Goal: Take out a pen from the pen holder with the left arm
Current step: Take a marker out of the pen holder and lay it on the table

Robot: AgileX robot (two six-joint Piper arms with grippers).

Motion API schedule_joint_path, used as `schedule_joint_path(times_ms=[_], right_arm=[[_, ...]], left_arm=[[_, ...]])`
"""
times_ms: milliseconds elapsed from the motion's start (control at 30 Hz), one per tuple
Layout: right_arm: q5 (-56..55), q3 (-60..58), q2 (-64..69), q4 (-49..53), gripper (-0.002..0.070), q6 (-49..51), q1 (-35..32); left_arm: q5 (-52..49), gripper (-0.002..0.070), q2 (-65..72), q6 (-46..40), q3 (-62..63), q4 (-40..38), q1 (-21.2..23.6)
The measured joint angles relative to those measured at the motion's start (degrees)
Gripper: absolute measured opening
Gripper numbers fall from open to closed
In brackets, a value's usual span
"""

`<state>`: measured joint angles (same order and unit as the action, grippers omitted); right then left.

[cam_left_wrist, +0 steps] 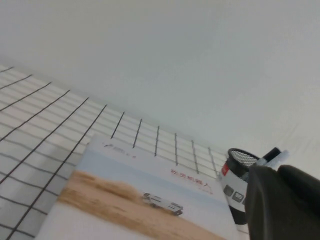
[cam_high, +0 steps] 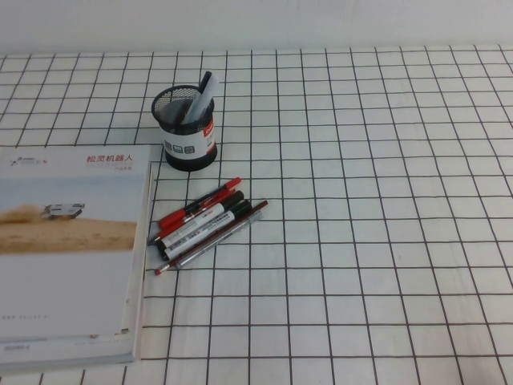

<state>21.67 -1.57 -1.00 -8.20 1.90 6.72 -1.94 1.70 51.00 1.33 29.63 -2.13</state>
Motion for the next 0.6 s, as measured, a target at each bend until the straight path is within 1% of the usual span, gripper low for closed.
schedule_joint_path(times_ms=[100,200,267,367,467,600], right_arm=[[0.0,0.0,0.0,0.0,-0.0015,0.0,0.0],[0.0,0.0,0.0,0.0,-0.0015,0.0,0.0],[0.0,0.0,0.0,0.0,-0.0015,0.0,0.0],[0.0,0.0,0.0,0.0,-0.0015,0.0,0.0],[0.0,0.0,0.0,0.0,-0.0015,0.0,0.0],[0.0,0.0,0.0,0.0,-0.0015,0.0,0.0]], left_arm=[[-3.05,0.0,6.22,0.31,4.6,-0.09,0.0],[-3.63,0.0,14.06,0.2,10.42,-0.14,-0.11],[-3.77,0.0,20.11,-0.95,14.15,-0.28,-1.23],[-3.99,0.0,28.69,-3.19,18.6,-0.28,-4.09],[-4.41,0.0,37.02,-6.07,22.16,-0.28,-8.01],[-8.62,0.0,48.16,-11.8,27.78,-0.43,-14.04]])
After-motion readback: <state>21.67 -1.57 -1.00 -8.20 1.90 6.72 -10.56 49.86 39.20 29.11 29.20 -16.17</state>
